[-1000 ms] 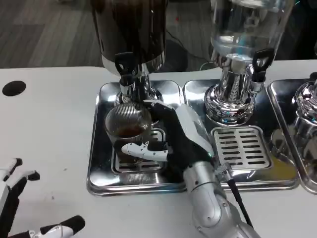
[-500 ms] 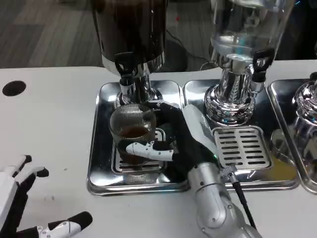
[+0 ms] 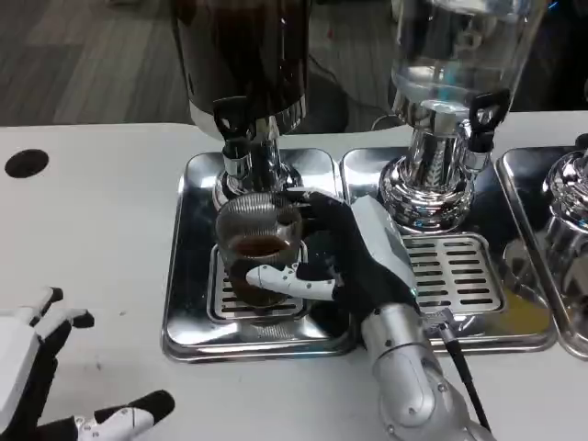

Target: Grasp the cup under the faucet to collect the drink, then remove the cup.

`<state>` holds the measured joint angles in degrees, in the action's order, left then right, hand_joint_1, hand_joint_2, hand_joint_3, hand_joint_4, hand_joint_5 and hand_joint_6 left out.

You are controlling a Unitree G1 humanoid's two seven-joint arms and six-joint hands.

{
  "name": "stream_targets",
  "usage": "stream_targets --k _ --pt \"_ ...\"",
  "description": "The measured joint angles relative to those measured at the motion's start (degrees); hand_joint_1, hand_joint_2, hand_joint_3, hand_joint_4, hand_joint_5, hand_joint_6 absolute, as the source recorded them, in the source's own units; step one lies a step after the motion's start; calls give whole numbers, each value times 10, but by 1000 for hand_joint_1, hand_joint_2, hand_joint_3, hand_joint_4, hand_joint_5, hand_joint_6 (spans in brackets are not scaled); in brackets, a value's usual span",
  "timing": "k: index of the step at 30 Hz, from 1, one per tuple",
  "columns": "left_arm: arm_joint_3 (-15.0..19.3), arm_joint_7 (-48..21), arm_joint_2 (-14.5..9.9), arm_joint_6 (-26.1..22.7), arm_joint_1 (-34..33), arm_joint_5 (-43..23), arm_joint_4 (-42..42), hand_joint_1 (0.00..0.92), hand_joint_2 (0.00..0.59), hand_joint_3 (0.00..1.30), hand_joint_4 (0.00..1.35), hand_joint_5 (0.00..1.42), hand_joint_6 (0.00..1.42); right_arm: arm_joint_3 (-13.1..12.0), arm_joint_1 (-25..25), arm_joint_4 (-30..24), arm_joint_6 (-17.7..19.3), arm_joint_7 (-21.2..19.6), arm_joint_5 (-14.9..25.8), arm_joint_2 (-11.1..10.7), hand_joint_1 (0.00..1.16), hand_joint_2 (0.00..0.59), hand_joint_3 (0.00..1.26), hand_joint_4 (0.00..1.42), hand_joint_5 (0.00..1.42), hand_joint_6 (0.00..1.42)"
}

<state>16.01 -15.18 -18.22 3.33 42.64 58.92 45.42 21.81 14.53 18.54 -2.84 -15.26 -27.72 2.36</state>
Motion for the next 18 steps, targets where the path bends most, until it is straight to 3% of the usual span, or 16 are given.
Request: stream_targets --k 18 --pt "-17 0 0 -8 -20 3 -16 0 73 300 130 203 471 -9 -38 -58 0 23 0 -28 706 111 443 489 430 219"
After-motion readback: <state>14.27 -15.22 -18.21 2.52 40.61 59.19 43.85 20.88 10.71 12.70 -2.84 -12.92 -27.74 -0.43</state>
